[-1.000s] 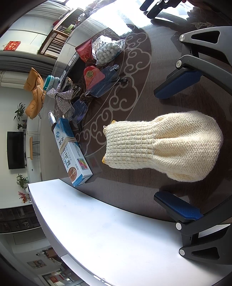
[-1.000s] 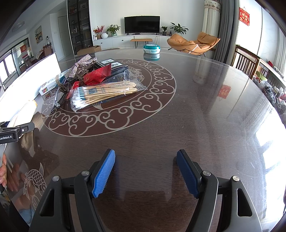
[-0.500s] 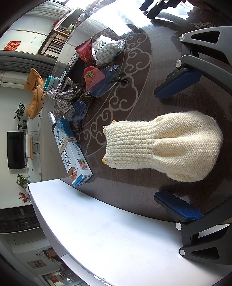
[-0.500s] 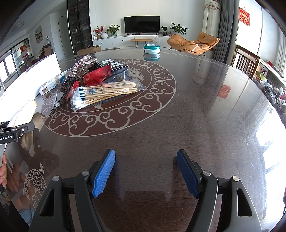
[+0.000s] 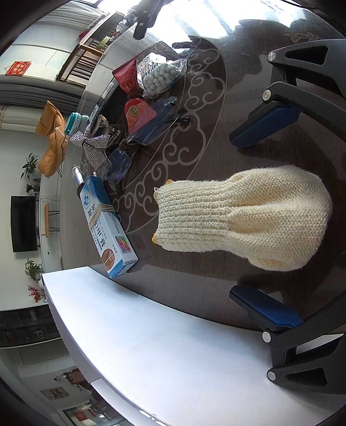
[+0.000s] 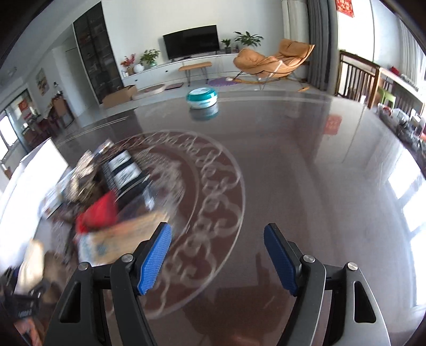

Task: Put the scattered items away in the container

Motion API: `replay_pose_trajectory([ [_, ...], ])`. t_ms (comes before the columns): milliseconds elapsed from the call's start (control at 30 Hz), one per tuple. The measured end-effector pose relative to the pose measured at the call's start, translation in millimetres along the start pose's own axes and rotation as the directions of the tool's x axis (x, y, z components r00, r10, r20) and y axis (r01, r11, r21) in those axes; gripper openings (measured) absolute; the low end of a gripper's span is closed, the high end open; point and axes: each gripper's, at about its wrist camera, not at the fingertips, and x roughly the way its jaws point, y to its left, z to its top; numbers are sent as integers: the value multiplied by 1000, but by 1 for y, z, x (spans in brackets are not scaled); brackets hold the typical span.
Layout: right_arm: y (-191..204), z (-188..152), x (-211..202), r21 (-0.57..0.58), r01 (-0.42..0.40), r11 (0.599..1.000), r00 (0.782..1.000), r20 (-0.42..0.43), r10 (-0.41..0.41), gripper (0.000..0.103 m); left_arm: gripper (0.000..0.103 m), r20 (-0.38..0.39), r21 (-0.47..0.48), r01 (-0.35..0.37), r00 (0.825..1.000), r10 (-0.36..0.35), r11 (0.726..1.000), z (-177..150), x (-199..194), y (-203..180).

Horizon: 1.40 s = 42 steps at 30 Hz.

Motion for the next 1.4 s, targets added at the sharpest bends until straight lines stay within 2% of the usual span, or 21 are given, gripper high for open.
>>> replay_pose_trajectory([
  [133,-5,28,37,24,26,999,996,-81,-24,74,103,1,0,0,1000,0,1000,0,-1,0],
  [267,0,37,52,16,20,1000,995,-95,-18,74,103,1,0,0,1000,0,1000,0,0,0],
  [500,25,27,69,-85,29,996,994,-103,-38,74,103,1,0,0,1000,0,1000,0,0,0],
  [800,29,22,75,-140,-5,990,994,-108,-10,74,103,1,0,0,1000,0,1000,0,0,0],
  [1233,36,-28,43,-268,-101,958,990,-123,71,74,103,1,-1,0,1000,0,1000,1,1,0],
  [1300,39,-40,33,-299,-136,944,986,-136,99,74,103,1,-1,0,1000,0,1000,1,1,0],
  [1400,46,-58,17,-373,-233,898,968,-176,178,74,103,1,-1,0,1000,0,1000,1,1,0],
])
